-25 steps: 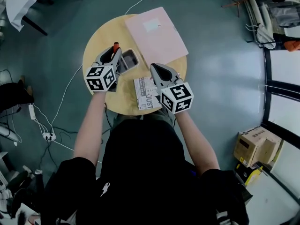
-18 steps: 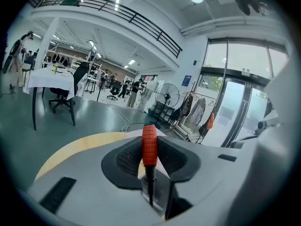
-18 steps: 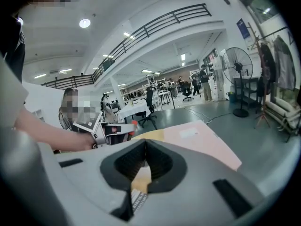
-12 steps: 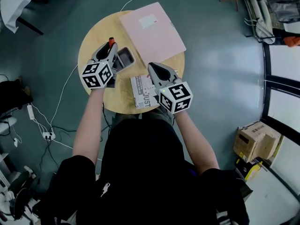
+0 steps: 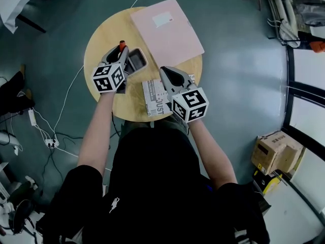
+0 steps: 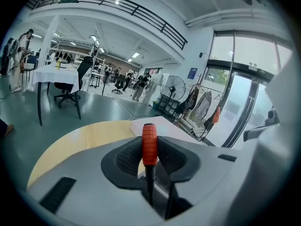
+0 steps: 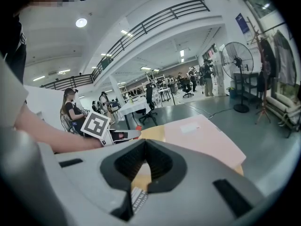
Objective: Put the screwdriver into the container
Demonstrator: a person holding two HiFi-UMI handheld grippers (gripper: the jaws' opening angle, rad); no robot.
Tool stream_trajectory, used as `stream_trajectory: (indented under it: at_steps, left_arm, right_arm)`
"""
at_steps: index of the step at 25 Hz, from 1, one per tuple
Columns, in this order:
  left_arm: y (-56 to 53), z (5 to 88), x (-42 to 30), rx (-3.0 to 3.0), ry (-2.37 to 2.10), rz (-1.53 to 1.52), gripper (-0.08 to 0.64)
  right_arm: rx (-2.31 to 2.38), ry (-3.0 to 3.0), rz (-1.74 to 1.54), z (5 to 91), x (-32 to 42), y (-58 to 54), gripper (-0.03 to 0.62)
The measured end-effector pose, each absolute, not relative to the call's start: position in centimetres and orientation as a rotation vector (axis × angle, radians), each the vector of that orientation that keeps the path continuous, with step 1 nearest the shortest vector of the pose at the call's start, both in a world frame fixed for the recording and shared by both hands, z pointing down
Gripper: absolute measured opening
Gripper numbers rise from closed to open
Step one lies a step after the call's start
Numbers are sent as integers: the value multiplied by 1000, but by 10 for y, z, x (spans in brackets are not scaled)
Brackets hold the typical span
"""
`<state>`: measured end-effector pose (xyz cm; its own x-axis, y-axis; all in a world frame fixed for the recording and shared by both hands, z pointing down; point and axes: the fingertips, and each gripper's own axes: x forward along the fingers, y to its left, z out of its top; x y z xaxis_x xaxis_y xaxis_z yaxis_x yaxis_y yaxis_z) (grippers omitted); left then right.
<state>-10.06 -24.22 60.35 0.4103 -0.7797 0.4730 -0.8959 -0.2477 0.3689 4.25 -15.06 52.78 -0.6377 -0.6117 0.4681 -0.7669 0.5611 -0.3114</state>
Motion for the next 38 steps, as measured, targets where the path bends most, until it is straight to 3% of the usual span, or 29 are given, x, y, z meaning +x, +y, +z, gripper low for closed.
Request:
stream_trajectory:
  at_steps: [13,22,30,33,38]
  left_arm:
    - [-235,632,-103,2044,-1412,459,103]
    - [-233,636,-102,2067,-1361,489,182]
    - [-219,620,-106,2129,-1350,530,199]
    - [-212,604,-111,2156,-1359,516,194]
    - [-199,573,-122,2221,-1409,537,109]
  right_arm:
    - [1136,-2495,715,528,41,-155,3]
    - [1150,-2492,708,526,43,-154,3]
    - [1161,-2507,668,518,37,-159,3]
    - [1169,-2517,639,512,35,-162,2]
    - [1160,-2553,591,494,27,-168,2]
